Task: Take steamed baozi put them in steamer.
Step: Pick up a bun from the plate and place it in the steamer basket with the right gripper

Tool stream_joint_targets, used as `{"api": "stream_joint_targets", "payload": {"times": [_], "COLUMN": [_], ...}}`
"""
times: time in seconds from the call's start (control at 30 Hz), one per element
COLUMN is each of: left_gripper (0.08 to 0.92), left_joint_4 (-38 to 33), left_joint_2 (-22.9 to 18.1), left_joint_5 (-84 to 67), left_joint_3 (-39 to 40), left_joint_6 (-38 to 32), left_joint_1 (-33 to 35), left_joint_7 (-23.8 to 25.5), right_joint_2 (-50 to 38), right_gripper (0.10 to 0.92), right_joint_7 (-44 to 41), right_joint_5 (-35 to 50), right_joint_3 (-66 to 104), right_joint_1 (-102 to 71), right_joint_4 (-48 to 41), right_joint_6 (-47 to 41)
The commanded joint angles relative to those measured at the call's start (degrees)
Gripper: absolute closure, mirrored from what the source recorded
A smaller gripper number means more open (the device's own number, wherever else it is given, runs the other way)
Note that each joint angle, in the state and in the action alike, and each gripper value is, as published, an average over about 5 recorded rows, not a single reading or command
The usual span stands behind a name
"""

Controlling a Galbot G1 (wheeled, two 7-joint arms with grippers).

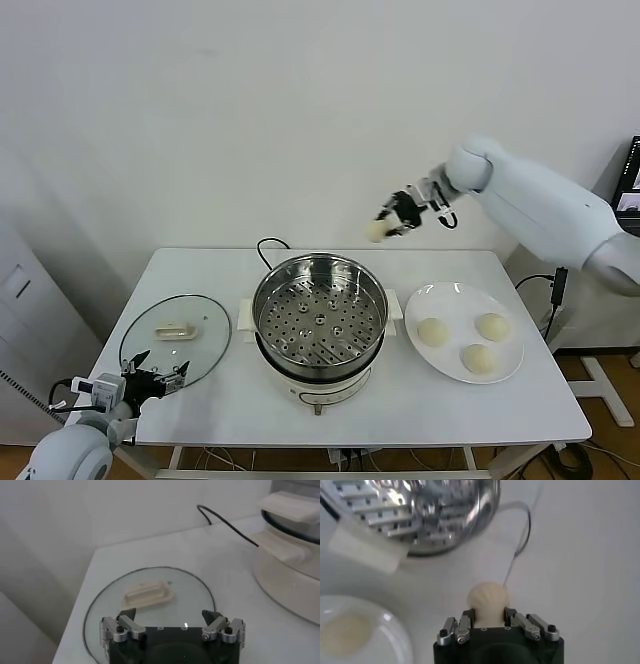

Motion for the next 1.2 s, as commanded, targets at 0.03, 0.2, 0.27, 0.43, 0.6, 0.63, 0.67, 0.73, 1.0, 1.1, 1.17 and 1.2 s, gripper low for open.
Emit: {"api": "stream_joint_targets", "payload": {"times": [0.03, 0.2, 0.27, 0.43, 0.6, 0.63, 0.67, 0.73, 1.0, 1.1, 1.17, 1.2], "left_gripper": [0.177, 0.177, 0.177, 0.177, 0.177, 0.177, 0.177, 0.177, 0.177, 0.177, 0.177, 0.177], "left_joint_4": [-0.1, 0.1, 0.1, 0.0, 0.0, 0.0, -0.1, -0.1, -0.2, -0.4, -0.6, -0.7], "left_joint_2": [0.1, 0.0, 0.0, 0.1, 0.1, 0.1, 0.1, 0.1, 0.2, 0.1, 0.1, 0.1], "left_joint_5": [0.0, 0.0, 0.1, 0.1, 0.2, 0.2, 0.2, 0.2, 0.2, 0.2, 0.2, 0.2], "left_joint_3": [0.0, 0.1, 0.2, 0.3, 0.3, 0.3, 0.3, 0.3, 0.2, 0.1, 0.1, 0.1], "left_joint_6": [0.0, 0.0, 0.0, 0.1, 0.1, 0.1, 0.1, 0.1, 0.1, 0.1, 0.1, 0.2], "left_joint_1": [0.1, 0.3, 0.3, 0.1, 0.2, 0.2, 0.2, 0.2, 0.2, 0.3, 0.3, 0.4], "left_joint_7": [0.0, -0.1, -0.1, -0.2, -0.2, -0.2, -0.2, -0.2, -0.2, -0.2, -0.2, -0.2], "right_joint_2": [6.0, 7.7, 8.0, 8.7, 8.8, 8.8, 8.9, 9.1, 10.3, 10.4, 10.5, 10.5], "right_gripper": [0.635, 0.635, 0.635, 0.635, 0.635, 0.635, 0.635, 0.635, 0.635, 0.635, 0.635, 0.635], "right_joint_7": [-1.0, -0.8, -0.8, -0.7, -0.7, -0.6, -0.5, -0.1, 0.9, 1.0, 1.0, 1.1], "right_joint_5": [-0.1, -6.1, -9.3, -18.3, -26.2, -27.7, -29.2, -32.2, -38.2, -39.0, -39.6, -39.9], "right_joint_3": [-4.1, -3.9, -3.8, -2.5, -0.6, -0.2, 0.3, 1.3, 4.3, 4.7, 5.0, 5.2], "right_joint_1": [5.3, 3.9, 3.2, 0.6, -2.3, -3.1, -3.8, -5.5, -10.5, -11.6, -12.3, -12.7], "right_joint_4": [3.4, 5.9, 6.7, 8.1, 8.8, 8.7, 8.7, 8.7, 8.2, 8.3, 8.2, 8.2], "right_joint_6": [12.0, 18.2, 20.4, 24.9, 25.3, 25.3, 25.3, 25.3, 25.3, 25.3, 25.3, 25.3]}}
